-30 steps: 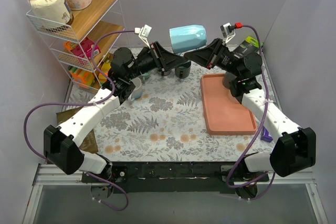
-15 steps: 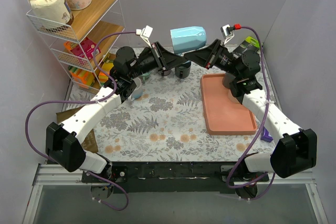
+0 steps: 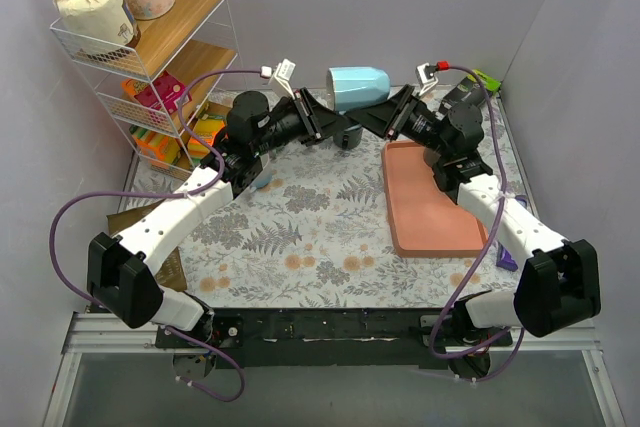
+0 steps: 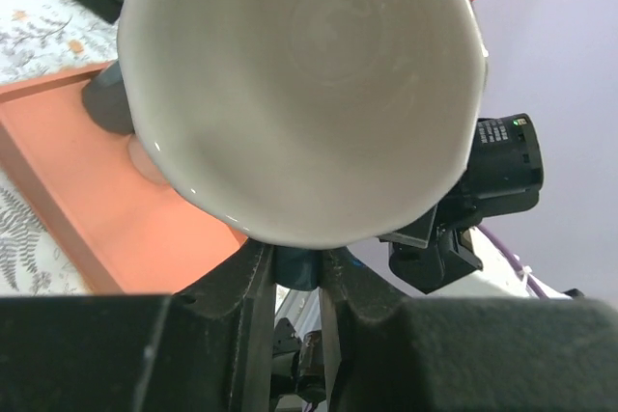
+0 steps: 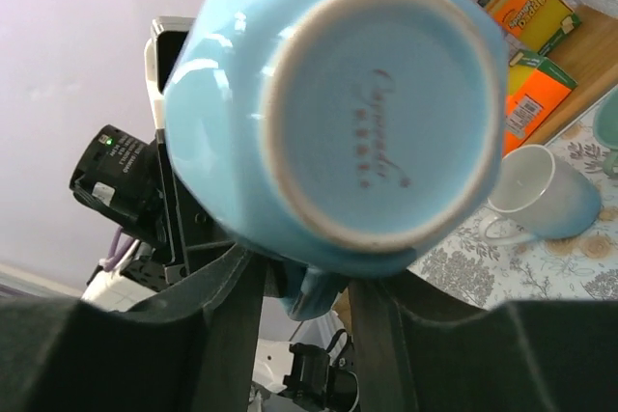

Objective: Turn the mug right side up

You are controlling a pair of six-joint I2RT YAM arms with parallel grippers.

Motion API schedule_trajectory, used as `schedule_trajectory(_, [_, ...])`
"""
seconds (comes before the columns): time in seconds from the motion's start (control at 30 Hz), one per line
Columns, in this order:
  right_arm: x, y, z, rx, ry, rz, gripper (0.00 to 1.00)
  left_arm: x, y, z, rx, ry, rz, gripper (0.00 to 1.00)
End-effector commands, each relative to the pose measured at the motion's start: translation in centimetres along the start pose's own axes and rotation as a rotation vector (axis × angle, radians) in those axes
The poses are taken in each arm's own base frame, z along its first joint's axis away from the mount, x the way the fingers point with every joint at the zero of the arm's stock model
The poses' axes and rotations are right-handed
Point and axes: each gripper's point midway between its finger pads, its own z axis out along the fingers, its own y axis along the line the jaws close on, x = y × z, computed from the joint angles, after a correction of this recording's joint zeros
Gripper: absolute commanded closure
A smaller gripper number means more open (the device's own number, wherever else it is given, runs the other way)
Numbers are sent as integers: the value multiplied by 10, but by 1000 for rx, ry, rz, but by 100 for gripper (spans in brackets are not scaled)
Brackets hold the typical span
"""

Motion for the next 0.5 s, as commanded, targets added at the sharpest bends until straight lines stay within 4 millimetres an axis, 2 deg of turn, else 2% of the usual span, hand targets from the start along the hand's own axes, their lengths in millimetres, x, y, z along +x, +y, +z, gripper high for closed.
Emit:
schedule_trajectory(0.0, [18,9,0,-49,50,10,50,-36,-20,-10,-13,-143,66,100])
schedule_trajectory(0.03, [19,5,0,-41,50,23,47,-37,-16,-11,-29,-145,62,100])
schedule_trajectory(0.13, [22,-2,-3,-27,46,70,46,-38,-5,-10,-63,-131,47,100])
schedule_trajectory(0.3, [31,-28,-10,33,45,167,45,-42,14,-7,-128,-119,55,100])
schedule_trajectory(0.47, [42,-48,-19,114,54,205,43,-45,46,-12,-286,-119,119,100])
